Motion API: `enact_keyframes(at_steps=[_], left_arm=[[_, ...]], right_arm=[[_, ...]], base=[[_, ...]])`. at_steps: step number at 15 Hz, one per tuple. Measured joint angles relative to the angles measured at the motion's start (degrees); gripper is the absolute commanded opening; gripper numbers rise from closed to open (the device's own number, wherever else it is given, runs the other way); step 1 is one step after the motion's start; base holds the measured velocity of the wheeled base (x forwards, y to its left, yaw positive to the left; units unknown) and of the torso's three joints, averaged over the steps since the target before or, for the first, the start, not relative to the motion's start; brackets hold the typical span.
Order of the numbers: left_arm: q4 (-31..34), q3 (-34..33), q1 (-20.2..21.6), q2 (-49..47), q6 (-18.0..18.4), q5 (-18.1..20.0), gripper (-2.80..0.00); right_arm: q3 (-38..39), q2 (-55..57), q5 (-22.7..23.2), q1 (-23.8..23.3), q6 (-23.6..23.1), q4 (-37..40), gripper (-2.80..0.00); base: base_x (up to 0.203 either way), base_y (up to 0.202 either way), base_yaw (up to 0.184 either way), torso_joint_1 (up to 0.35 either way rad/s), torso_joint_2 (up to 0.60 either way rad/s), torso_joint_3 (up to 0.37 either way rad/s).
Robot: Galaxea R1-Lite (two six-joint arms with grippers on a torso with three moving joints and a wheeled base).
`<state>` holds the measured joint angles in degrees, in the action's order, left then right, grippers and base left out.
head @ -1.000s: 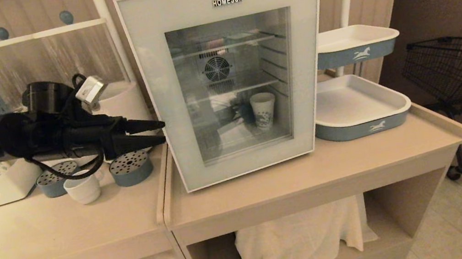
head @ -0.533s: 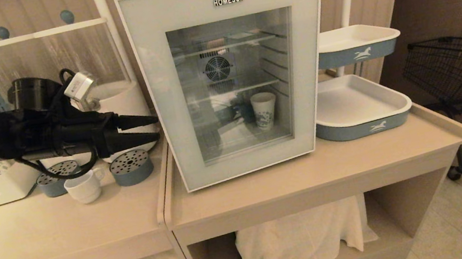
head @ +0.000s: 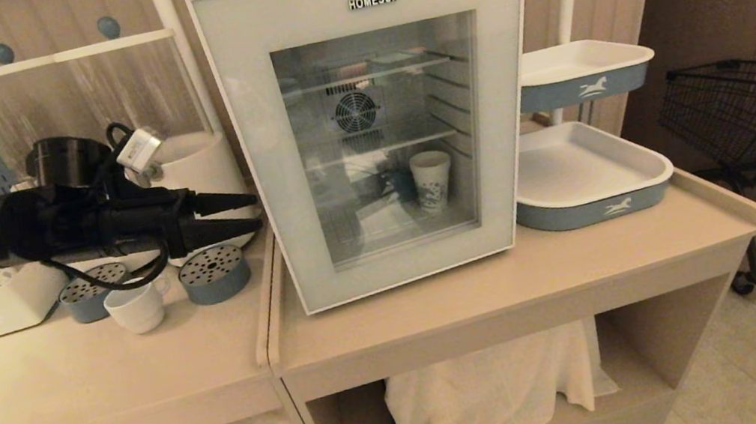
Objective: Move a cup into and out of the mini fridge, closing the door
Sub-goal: Open the freezer door
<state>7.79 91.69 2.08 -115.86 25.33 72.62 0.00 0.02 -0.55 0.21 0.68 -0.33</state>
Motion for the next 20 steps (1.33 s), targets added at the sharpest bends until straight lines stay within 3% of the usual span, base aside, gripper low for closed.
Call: enact_keyframes(at_steps=[20], left_arm=[[0.8, -1.0, -3.5, 0.2, -0.4, 1.6, 0.0]], right_arm=[[0.0, 0.0, 0.0, 0.0, -0.1, 0.0, -2.8]], base=[[0.0, 0.0, 0.0, 0.0, 0.0, 0.0]])
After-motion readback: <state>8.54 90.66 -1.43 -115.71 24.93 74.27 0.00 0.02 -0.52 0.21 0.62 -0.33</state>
